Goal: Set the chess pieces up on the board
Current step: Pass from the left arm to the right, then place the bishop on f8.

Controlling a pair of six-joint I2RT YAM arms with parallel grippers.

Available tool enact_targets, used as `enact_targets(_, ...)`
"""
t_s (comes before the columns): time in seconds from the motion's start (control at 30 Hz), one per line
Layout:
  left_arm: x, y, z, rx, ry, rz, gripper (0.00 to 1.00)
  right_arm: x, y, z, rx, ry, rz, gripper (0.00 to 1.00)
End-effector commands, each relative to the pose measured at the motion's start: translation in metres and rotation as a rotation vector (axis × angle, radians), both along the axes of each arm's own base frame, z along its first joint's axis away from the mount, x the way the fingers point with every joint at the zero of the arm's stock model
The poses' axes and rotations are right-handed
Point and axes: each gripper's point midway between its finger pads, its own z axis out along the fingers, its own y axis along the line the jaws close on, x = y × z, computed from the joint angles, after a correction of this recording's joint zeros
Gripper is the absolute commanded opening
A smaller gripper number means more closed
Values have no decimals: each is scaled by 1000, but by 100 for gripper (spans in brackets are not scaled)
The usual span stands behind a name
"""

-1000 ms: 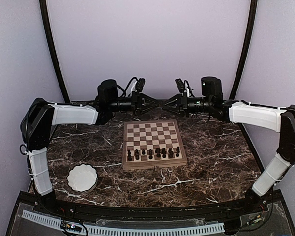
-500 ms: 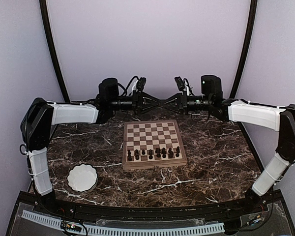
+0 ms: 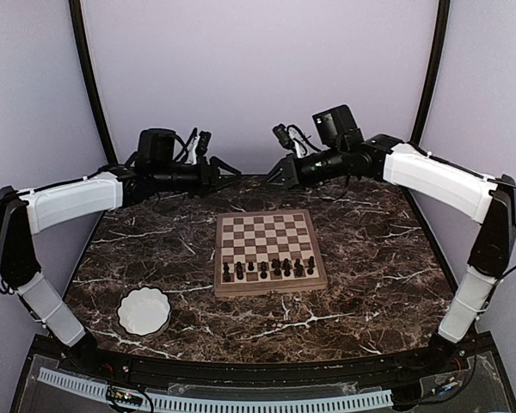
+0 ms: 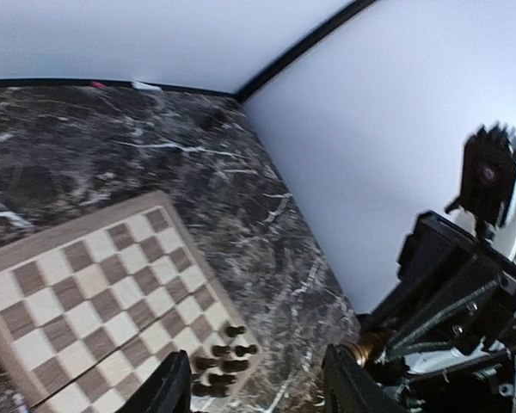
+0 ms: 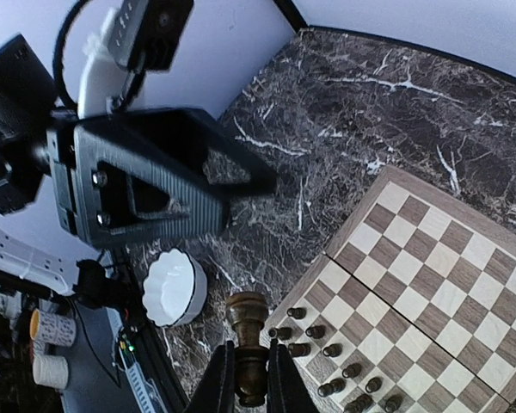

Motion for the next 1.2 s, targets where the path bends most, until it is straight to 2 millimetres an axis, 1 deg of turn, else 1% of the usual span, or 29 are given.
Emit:
enact_targets(0.0,-5,69,-25,264,-31,208,55,-19,9,-40,-278,-39,42,9)
enact_targets(0.03,-6,82,-35,300,-16,240,55,-23,14,-46,-317,-41,53,9)
enact_targets(0.07,-8,90,-29,301,-28,260,55,-26,19,-51,-353,-45,63,9)
enact_targets(0.1,-9,102,-37,326,-13,289,55,-29,25,-56,-387,-44,77,9)
enact_targets(0.13,-12,109,-32,323,-25,303,55,-33,29,-62,-427,-43,88,9)
enact_targets(0.17,-12,118,-37,341,-21,321,55,-37,30,-70,-481,-34,97,9)
enact_targets(0.2,-14,122,-33,347,-36,326,55,-41,35,-76,-520,-33,113,9)
enact_targets(0.23,-15,128,-34,361,-36,338,55,-47,43,-88,-565,-28,132,9)
enact_targets(0.27,-16,130,-35,378,-42,335,55,-49,47,-95,-599,-27,142,9)
enact_targets(0.37,-16,133,-33,399,-58,330,55,-58,52,-115,-704,-15,170,8)
enact_targets(0.43,-16,133,-32,409,-68,320,55,-61,52,-124,-759,-14,182,8)
enact_targets(0.53,-15,132,-31,419,-81,305,55,-65,49,-134,-815,-3,195,8)
enact_targets(0.63,-14,131,-35,430,-76,300,55,-72,44,-146,-854,19,207,8)
enact_targets(0.77,-13,131,-39,434,-63,298,55,-74,36,-155,-893,36,206,8)
enact_targets(0.93,-11,129,-45,435,-39,300,55,-74,35,-164,-913,47,207,9)
enact_targets(1.07,-10,128,-50,439,-12,294,55,-74,32,-176,-942,64,208,9)
enact_targets(1.17,-11,126,-53,444,-1,278,54,-74,35,-179,-941,68,209,9)
